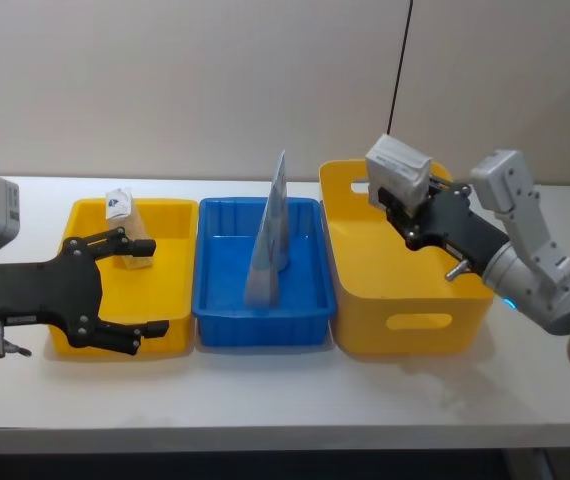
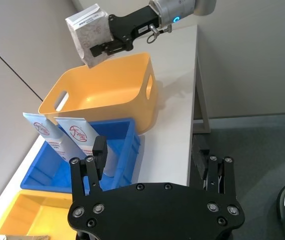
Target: Bimanual collaborative sorting of washing and personal care products
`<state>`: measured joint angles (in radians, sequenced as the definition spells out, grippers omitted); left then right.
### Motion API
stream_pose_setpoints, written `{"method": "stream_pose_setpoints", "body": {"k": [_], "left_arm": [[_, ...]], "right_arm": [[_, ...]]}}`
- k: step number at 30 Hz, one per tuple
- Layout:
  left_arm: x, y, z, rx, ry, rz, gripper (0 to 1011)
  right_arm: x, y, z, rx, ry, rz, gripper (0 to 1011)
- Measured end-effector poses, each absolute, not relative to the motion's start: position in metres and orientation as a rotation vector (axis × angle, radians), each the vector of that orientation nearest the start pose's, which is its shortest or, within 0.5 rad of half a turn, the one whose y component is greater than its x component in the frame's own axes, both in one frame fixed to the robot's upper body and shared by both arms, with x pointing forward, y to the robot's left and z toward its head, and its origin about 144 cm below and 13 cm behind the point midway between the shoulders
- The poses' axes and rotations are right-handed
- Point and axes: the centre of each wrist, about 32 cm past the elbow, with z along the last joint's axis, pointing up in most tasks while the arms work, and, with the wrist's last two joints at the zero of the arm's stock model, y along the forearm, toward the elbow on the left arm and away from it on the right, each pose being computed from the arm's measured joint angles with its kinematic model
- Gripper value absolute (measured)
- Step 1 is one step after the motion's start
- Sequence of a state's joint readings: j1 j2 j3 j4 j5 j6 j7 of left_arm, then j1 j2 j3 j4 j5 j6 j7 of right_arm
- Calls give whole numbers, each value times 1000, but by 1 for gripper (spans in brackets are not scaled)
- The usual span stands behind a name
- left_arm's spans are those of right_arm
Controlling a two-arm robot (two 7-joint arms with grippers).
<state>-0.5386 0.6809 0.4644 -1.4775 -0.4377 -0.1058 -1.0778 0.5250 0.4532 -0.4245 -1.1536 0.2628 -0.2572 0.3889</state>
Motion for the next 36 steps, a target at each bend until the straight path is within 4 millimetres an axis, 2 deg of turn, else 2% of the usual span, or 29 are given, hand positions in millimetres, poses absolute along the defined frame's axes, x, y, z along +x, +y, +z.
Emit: {"method": "stream_pose_setpoints", "body": {"k": [13,25,36], "left_arm": [[559,321,1294,242,-380,203,1001],[559,321,1294,243,-380,203,1002],[559,321,1294,242,-380,203,1001]], "right_arm": [[614,-294,1199,-119,-390,-995,357],[642,-295,1196,-128,-379,-1055,357],[655,-293,1193,-149,-368,-1112,357]]}}
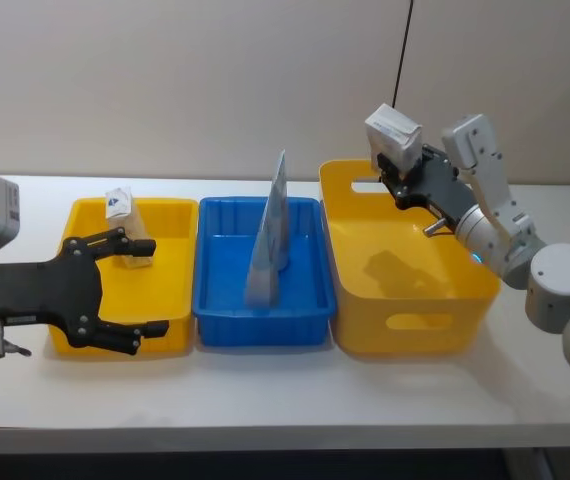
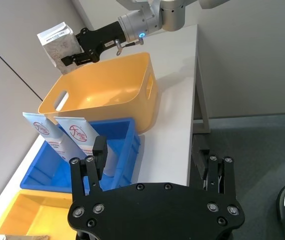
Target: Bimanual collaborative sorting of washing and personal care products
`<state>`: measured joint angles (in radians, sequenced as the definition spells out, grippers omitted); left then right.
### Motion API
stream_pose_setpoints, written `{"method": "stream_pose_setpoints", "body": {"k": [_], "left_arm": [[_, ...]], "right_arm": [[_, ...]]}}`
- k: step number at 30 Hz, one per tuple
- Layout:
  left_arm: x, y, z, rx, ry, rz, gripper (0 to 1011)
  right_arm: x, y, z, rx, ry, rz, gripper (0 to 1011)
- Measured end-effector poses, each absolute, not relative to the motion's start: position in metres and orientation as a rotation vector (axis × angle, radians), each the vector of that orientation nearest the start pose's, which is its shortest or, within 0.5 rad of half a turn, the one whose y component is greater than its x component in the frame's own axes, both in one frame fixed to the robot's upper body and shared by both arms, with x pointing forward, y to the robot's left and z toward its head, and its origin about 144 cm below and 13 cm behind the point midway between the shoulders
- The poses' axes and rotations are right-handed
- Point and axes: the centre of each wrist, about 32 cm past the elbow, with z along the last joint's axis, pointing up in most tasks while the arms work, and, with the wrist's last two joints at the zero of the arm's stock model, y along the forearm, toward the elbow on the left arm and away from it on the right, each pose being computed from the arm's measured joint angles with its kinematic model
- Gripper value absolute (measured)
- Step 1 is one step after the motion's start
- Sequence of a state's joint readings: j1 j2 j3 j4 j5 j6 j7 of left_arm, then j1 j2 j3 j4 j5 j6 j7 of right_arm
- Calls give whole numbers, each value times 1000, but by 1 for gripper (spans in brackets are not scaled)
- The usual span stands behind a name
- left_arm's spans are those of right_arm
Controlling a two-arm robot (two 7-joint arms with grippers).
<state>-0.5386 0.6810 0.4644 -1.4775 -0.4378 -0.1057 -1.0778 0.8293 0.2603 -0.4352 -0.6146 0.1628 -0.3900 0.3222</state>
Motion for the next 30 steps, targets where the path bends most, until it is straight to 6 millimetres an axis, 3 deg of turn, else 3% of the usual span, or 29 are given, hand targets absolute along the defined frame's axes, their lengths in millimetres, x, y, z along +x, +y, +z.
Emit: {"method": "stream_pose_setpoints", "body": {"k": [25,30], "left_arm": [[559,321,1294,242,-380,203,1001],[559,321,1294,242,-380,203,1001]], "right_arm": [[664,-287,1194,-197,-355,-1222,359],[662,-287,1195,-194,-354,-1232,512]]}}
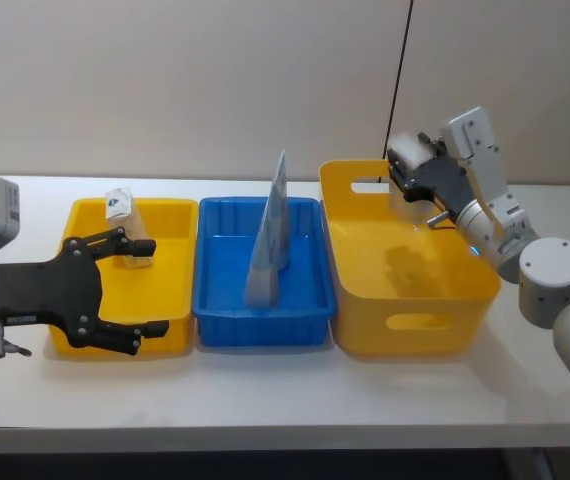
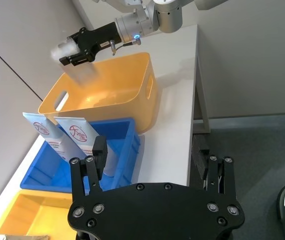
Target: Bimanual collaborative sorting of washing and personal care products
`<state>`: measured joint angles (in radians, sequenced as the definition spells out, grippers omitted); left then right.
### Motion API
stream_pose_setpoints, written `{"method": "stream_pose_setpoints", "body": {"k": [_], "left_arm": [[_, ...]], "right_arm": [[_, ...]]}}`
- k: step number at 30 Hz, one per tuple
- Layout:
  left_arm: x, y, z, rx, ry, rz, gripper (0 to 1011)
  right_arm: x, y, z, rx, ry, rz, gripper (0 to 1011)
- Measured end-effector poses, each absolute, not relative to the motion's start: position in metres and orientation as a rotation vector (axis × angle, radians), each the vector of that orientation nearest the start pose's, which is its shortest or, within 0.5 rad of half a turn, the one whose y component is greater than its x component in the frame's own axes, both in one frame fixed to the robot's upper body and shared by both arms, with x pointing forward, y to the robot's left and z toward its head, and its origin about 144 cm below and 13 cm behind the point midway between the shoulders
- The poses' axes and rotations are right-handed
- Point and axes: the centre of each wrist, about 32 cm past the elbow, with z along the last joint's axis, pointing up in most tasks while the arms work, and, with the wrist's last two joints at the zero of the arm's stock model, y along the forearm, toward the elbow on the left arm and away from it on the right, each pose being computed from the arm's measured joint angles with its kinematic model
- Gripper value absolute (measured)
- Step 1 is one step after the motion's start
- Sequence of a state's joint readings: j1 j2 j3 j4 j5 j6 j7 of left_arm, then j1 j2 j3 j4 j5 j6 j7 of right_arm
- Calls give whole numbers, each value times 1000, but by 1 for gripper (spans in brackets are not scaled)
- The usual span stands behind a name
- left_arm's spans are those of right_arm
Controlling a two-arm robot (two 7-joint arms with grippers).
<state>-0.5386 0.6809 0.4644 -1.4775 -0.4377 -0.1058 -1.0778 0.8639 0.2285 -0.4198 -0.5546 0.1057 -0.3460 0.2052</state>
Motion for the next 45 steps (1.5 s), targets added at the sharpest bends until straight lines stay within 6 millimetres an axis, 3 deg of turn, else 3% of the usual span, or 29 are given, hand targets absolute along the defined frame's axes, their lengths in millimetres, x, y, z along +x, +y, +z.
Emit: {"method": "stream_pose_setpoints", "body": {"k": [3,10,17,28,45], "left_arm": [[559,321,1294,242,-380,203,1002],[559,321,1294,242,-380,203,1002],[559,321,1294,242,-380,203,1001],[559,321,1294,242,-380,203,1001],[559,321,1294,242,-380,203,1002]], "right_arm": [[661,-287,1196,-191,-354,-1241,572],[658,-288,1197,-187,-350,-1253,833],[651,-287,1201,-168,-348,-1259,1000],[624,-281,1209,-124,-341,-1238,1003],[553,-256,1216,-80,-310,-1199,1004]]}}
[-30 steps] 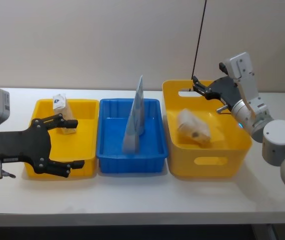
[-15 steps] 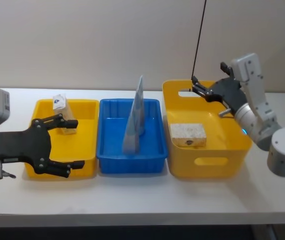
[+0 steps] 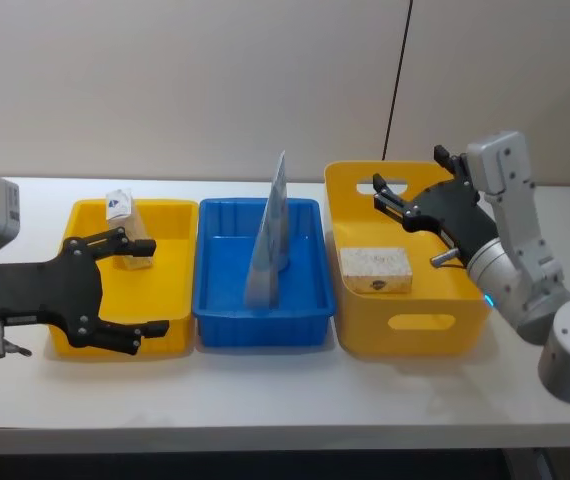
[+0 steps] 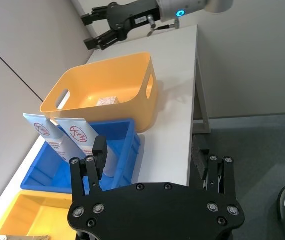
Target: Bimanual collaborative sorting of washing and personal care products
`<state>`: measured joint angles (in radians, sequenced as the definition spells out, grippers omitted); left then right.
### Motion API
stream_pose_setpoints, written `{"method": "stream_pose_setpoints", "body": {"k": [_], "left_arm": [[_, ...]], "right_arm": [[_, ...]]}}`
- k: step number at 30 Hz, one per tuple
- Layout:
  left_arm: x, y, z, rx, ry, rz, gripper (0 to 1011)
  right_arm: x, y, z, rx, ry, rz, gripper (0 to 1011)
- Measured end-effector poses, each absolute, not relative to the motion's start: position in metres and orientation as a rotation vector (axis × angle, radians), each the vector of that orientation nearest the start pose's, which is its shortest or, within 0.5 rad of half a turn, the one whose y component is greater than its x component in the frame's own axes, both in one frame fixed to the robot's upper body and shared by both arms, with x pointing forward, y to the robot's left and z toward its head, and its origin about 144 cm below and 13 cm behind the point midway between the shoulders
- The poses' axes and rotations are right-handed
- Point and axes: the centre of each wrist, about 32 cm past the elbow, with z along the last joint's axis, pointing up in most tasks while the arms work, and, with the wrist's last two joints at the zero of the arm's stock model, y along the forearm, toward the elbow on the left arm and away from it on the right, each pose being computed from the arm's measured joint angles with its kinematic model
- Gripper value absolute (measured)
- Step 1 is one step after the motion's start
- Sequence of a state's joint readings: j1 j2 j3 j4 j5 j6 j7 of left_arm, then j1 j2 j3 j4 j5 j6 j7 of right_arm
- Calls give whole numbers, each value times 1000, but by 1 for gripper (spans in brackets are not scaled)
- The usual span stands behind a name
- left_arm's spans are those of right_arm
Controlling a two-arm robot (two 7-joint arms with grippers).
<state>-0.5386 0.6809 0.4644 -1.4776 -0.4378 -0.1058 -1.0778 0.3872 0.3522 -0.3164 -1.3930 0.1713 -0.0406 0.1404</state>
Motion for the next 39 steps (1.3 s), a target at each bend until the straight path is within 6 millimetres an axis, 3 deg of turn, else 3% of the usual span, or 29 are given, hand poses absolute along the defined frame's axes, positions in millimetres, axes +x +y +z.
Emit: {"method": "stream_pose_setpoints", "body": {"k": [16,39], "left_arm": [[559,321,1294,243,-380,203,1001],[559,321,1294,242,-380,203,1001]], "right_arm": [[515,-227,1200,-93,-264,-1234,1004],[497,-192,1188,-100,-221,-1119,1004]]}}
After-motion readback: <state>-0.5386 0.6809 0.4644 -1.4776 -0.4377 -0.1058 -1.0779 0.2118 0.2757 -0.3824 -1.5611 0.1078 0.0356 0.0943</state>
